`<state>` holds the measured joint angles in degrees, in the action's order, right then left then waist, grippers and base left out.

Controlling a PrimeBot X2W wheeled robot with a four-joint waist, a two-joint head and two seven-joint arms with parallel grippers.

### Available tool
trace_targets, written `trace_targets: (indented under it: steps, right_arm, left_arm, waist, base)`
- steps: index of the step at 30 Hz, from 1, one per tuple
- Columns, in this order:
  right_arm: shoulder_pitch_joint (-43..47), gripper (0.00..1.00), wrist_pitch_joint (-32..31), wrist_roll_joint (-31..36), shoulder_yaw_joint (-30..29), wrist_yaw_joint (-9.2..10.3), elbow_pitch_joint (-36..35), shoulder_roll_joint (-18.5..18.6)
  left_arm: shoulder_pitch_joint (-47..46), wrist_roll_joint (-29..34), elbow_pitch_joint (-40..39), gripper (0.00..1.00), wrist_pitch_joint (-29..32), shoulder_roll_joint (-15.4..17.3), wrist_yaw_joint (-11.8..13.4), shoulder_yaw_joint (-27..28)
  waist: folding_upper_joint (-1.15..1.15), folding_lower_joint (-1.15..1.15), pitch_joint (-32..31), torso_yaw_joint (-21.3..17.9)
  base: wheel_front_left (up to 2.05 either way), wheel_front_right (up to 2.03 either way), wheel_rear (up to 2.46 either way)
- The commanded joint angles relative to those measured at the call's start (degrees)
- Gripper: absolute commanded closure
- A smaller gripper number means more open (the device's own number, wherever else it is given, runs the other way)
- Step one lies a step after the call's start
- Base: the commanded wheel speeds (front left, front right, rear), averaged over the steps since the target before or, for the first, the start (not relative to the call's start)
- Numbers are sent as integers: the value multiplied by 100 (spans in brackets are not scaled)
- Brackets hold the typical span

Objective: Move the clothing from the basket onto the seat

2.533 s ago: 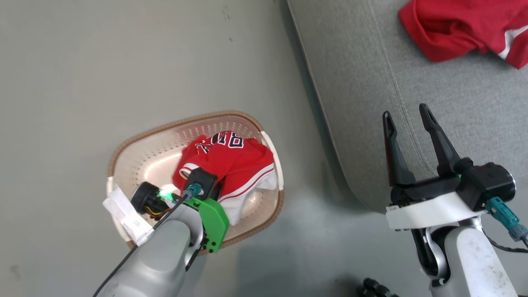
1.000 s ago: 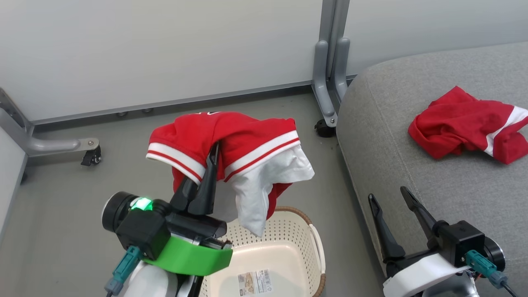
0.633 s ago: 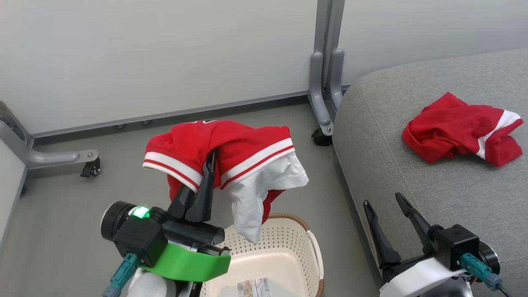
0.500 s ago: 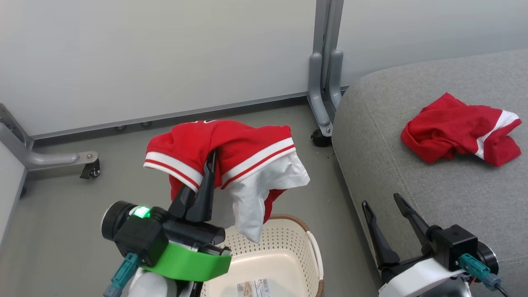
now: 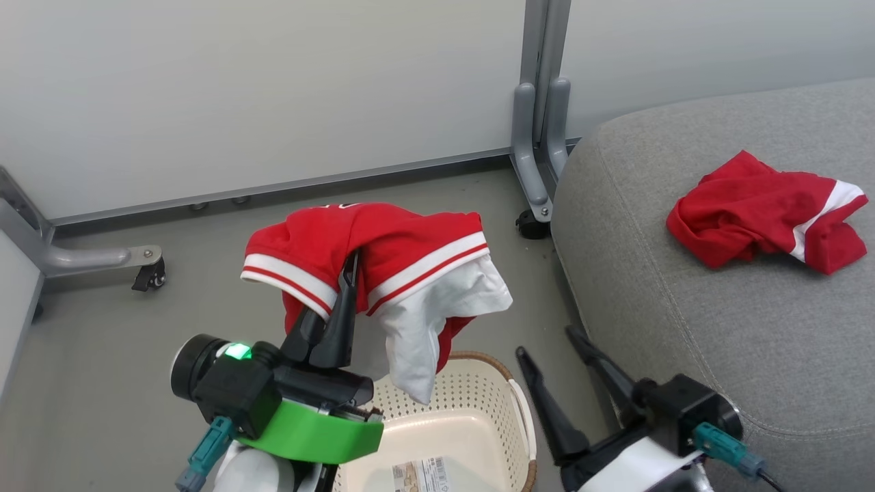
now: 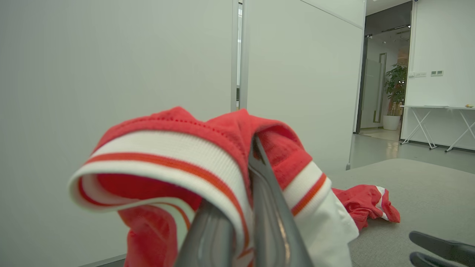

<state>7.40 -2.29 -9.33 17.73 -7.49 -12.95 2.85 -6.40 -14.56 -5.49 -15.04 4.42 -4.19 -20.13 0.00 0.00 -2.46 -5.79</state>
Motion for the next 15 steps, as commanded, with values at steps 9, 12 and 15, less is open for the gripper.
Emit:
trace_targets:
  steps: [9,12,15]
  right_arm:
    - [-1031,0,105,-617,1518,0,329,62]
    - [-1358,0,181,-608,1681,0,644,47]
    - [-1706,0,260,-576,1785,0,1045,31]
  left_arm:
    - [-130,82,67,100,-20,-66,-60,-5]
    - [-169,102,107,100,-20,-74,-89,-63]
    - [-190,123,130,100,-20,-88,-125,-117]
  waist:
    - [0,0,152,65]
    - [0,0,171,130]
    - [0,0,198,185]
  base:
    - [0,0,0]
    - [0,0,0]
    - [0,0,0]
